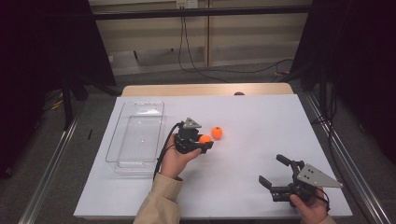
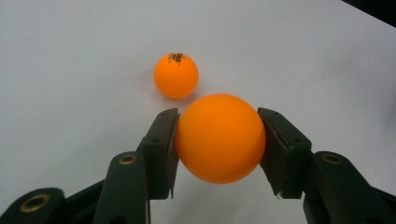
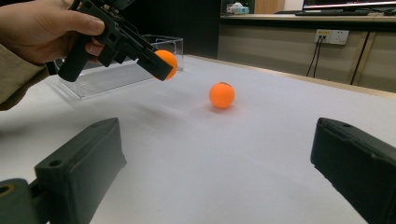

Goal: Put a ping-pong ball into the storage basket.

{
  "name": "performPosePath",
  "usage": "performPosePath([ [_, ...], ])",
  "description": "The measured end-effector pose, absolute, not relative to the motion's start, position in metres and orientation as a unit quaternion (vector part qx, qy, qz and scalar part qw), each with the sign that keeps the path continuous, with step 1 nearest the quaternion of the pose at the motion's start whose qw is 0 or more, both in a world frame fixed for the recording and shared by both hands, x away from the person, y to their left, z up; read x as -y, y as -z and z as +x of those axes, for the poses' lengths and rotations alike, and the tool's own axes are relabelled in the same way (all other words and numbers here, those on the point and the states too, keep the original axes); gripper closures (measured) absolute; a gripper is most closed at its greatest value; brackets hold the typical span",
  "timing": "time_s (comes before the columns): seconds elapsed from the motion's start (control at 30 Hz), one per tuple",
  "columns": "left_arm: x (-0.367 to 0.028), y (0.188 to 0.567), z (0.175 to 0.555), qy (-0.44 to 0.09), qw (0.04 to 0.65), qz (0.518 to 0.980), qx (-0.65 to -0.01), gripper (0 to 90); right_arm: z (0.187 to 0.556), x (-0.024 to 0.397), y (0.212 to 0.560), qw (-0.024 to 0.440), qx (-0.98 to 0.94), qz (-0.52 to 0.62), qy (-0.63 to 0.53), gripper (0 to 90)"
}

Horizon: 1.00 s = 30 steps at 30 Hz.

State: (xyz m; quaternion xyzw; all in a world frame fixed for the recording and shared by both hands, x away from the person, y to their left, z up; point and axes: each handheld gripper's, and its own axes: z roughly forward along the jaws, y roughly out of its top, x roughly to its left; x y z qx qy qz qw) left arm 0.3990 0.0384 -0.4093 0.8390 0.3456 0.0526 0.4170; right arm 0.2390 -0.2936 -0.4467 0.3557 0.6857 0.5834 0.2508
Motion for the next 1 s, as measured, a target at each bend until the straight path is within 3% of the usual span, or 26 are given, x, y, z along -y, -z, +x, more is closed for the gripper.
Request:
performPosePath([
  [1.0,-0.055,0.397,0.403,-0.06,0.426,0.825,-0.367,50.9,0.237,0.295,0.447,0.251,-0.686,0.355,-0.584,2.0],
])
